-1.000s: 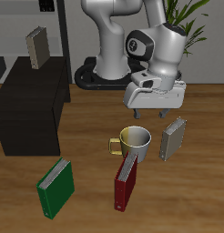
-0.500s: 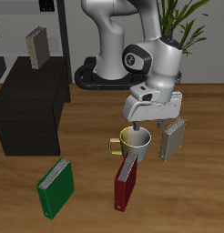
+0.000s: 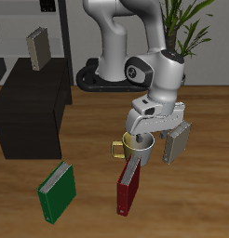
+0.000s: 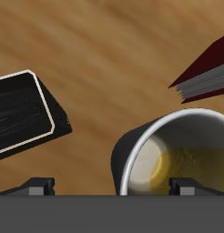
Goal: Place the right yellow book upright on top of the shelf and place the white-yellow mug on top of the shelf
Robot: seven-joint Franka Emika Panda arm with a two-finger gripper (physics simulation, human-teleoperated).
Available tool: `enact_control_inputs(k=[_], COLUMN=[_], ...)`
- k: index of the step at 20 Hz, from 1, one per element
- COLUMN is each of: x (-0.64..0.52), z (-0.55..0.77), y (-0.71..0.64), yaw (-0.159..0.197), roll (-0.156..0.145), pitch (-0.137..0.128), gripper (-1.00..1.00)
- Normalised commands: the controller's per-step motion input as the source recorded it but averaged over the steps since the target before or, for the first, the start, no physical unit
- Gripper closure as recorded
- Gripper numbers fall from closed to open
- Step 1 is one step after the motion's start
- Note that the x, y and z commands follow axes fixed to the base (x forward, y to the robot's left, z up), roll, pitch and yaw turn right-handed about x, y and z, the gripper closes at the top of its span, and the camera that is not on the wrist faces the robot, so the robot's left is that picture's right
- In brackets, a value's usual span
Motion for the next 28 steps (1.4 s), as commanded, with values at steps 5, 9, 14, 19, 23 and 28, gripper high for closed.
enact_control_inputs(k=[5,9,14,19,23,28], x=[0.06,0.02,0.01,-0.04,-0.15,-0.29], z=[-0.09,0.06,0.10,0.24,0.64,0.96], y=[-0.02,-0.09,-0.15,-0.12,-0.15,-0.20], yaw=[-0.021,-0.044,-0.040,-0.026,-0.024,-0.023], roll=[0.013,0.000,-0.004,-0.011,-0.011,-0.022], pitch=[0.048,0.028,0.023,-0.014,-0.088,-0.130], gripper=[1.00,1.00,1.00,1.00,1.00,1.00])
